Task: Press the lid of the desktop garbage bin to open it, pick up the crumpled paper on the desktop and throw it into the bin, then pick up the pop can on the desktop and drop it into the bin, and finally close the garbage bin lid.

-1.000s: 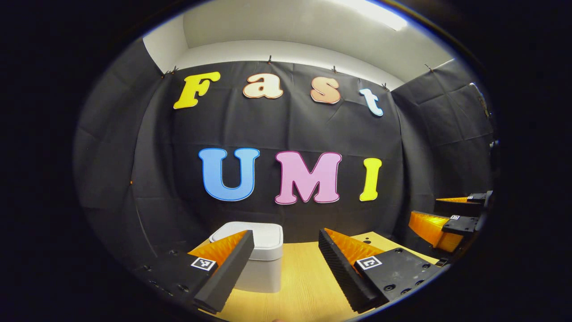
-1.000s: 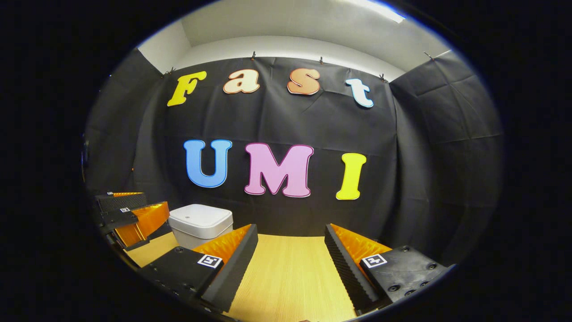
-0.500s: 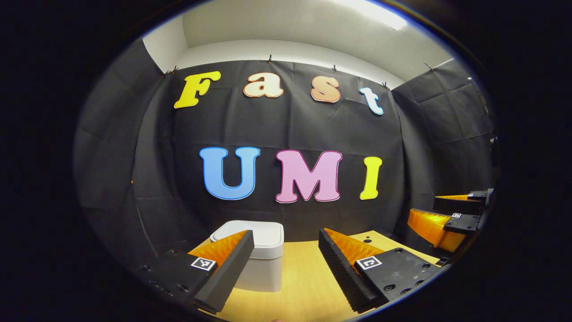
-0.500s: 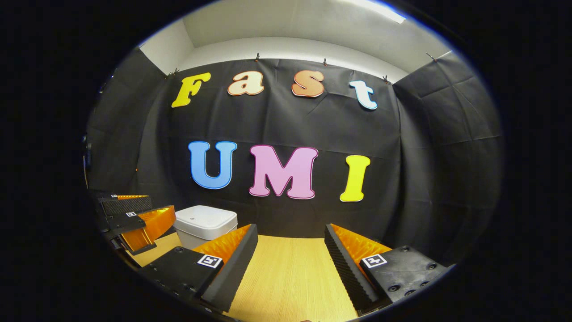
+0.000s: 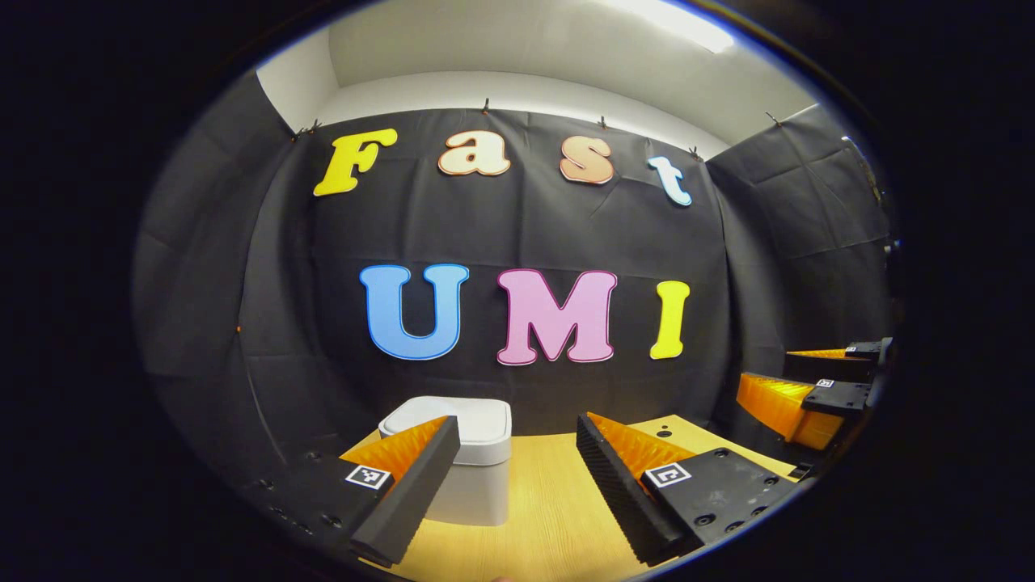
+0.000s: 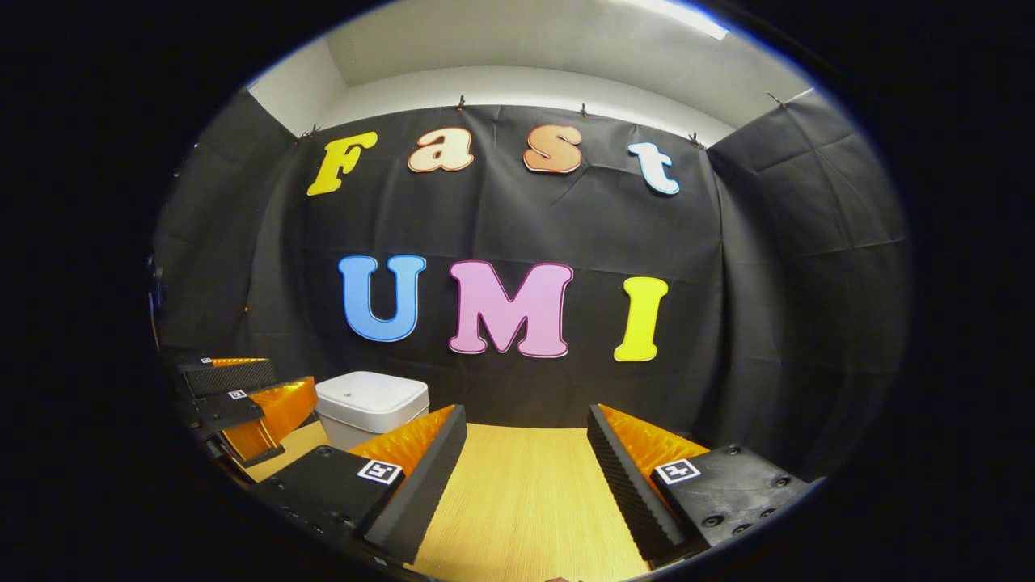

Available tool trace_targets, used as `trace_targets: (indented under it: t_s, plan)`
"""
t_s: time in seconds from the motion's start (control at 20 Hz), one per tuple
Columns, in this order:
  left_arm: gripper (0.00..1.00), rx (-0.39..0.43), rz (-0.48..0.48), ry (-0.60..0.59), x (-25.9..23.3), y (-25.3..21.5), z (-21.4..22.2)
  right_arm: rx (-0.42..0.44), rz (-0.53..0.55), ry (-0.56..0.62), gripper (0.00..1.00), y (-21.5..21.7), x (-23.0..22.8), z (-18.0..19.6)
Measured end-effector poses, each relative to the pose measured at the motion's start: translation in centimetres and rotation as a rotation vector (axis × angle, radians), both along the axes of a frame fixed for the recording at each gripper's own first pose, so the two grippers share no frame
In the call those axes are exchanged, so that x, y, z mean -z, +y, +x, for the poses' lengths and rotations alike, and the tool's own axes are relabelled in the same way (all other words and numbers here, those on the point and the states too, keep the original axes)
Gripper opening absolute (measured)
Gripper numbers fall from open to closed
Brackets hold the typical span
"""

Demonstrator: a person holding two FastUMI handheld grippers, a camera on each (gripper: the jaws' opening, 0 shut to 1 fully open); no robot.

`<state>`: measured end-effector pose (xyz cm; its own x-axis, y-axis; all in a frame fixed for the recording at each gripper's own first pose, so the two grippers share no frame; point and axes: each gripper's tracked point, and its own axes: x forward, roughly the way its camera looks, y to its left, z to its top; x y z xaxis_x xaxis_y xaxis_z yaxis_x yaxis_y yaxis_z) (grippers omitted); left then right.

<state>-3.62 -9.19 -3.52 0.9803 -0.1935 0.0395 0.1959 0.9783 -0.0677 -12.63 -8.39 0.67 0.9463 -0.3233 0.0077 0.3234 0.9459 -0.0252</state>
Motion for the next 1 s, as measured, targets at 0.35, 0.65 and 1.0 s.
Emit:
trace_targets:
  t_s: [0.35,0.65,1.0]
  plan:
    - [0.98,0.007,0.004,0.006,0.08,-0.20,0.07,0.000,0.027,-0.021,0.97,-0.05,-0.03,-0.15]
    - [0.98,0.005,0.014,0.004,0.09,-0.22,0.03,0.000,0.034,-0.017,0.97,-0.17,0.14,-0.19]
    - [0.98,0.004,0.025,-0.003,-0.14,-0.48,0.04,-0.014,0.020,-0.013,0.97,-0.05,0.11,0.12]
